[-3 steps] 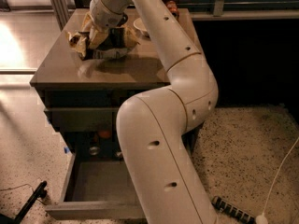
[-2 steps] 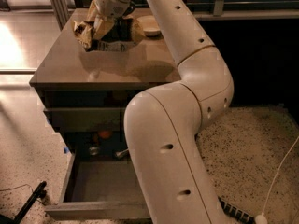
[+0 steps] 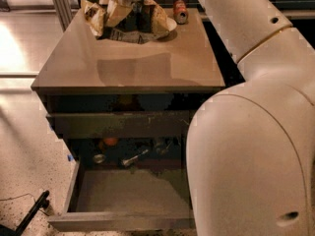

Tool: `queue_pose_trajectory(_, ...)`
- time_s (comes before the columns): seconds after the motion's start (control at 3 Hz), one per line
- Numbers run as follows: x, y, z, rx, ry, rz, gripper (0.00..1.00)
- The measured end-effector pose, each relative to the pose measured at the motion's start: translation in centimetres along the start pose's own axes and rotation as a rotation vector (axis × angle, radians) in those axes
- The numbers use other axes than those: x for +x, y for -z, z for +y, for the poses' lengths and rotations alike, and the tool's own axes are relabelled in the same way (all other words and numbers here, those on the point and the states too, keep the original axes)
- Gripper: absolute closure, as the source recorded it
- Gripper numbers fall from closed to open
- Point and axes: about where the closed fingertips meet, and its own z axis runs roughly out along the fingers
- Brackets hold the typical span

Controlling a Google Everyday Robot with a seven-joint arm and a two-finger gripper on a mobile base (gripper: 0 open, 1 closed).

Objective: Place brown chip bag into middle drawer

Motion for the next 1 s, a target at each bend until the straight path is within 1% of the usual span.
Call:
queue_pose_trajectory(0.33,-2.6,4.5,1.5,0.135,0.005,-0.002,1.0)
queue_pose_trajectory(0.67,-2.8,4.8,2.6,0.135,0.003,0.004,1.0)
queue_pose_trajectory(1.0,-3.1,5.9,5.7,0.134,-0.023,0.008,1.0)
